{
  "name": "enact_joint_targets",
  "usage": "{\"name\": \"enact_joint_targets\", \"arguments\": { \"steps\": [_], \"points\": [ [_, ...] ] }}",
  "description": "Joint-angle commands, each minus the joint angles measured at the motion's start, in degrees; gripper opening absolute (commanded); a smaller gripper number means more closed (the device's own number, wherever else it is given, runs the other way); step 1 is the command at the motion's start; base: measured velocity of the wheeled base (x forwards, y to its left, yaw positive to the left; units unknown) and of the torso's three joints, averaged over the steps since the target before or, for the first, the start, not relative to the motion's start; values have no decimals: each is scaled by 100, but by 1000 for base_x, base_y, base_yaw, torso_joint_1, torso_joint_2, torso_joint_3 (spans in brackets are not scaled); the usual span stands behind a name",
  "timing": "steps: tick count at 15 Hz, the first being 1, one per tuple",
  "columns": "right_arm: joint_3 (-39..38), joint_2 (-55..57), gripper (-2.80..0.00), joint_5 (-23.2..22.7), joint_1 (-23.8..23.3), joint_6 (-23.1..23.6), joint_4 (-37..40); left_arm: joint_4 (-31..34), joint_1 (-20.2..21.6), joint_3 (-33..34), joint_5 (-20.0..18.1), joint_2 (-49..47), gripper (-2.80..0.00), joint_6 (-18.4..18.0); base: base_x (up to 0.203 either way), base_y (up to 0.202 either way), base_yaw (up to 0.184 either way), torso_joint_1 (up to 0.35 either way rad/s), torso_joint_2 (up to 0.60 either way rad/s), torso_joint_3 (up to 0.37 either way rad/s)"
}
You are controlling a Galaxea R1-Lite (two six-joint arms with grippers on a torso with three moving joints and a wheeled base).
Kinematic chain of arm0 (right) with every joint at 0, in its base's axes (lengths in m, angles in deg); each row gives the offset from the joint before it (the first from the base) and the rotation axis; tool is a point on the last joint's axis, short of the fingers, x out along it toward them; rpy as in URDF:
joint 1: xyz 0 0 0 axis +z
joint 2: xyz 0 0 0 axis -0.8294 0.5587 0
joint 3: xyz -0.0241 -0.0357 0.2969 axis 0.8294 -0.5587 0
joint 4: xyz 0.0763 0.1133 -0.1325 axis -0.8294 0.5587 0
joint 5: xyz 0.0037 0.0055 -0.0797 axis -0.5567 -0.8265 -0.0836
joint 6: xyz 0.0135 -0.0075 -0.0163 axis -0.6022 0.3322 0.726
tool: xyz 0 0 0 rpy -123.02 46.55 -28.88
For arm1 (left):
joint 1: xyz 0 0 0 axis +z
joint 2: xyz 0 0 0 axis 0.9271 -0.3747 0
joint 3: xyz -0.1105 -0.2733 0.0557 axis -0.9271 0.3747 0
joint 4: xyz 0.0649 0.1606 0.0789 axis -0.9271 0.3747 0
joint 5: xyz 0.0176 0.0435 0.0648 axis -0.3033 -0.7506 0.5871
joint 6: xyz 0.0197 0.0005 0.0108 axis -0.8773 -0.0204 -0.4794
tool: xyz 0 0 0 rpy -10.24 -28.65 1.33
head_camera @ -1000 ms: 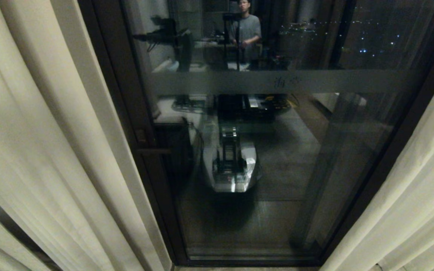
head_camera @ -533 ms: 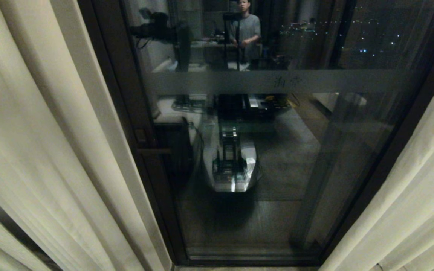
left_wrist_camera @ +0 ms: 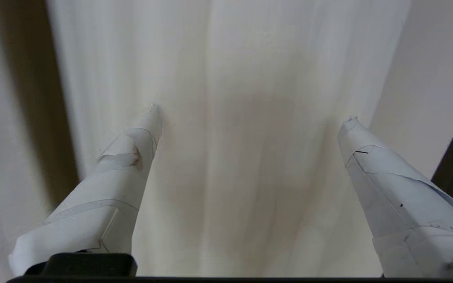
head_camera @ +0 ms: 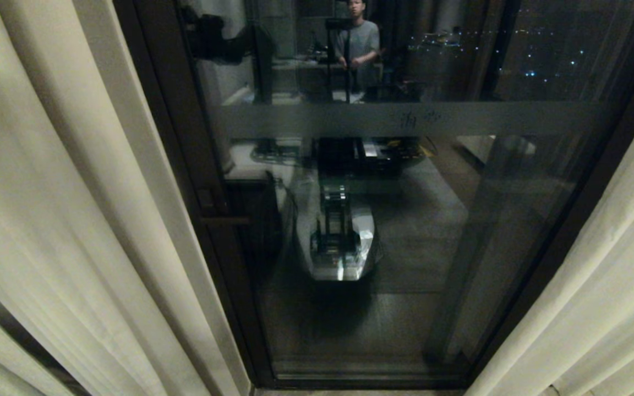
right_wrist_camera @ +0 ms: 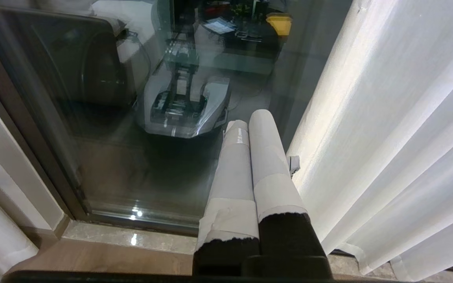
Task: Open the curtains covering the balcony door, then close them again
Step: Close the inner curtains on both sides
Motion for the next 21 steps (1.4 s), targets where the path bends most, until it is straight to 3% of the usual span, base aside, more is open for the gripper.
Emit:
{"name": "enact_joint_targets", "arguments": {
  "steps": [1, 8, 9, 14, 17, 21],
  "points": [
    [-1, 9, -280, -6, 4, 3, 0, -47, 31, -320, -94, -592, 0, 67, 0, 0, 0, 0, 0, 0],
    [-1, 9, -280, -6, 4, 3, 0, -496, 20, -430, -311, -1093, 0, 68, 0, 0, 0, 0, 0, 0],
    [-1, 9, -280, 0, 4, 3, 0, -536, 20, -428, -319, -1134, -280, 67, 0, 0, 0, 0, 0, 0],
    [-1, 9, -280, -6, 4, 3, 0, -567, 20, -579, -618, -1302, -280, 24, 0, 0, 0, 0, 0, 0],
    [-1, 9, -280, -6, -5, 3, 0, -1011, -4, -557, -636, -1307, -280, 32, 0, 0, 0, 0, 0, 0],
    [-1, 9, -280, -6, 4, 3, 0, -1040, -248, -505, -612, -1056, -280, 42, 0, 0, 0, 0, 0, 0]
  ]
}}
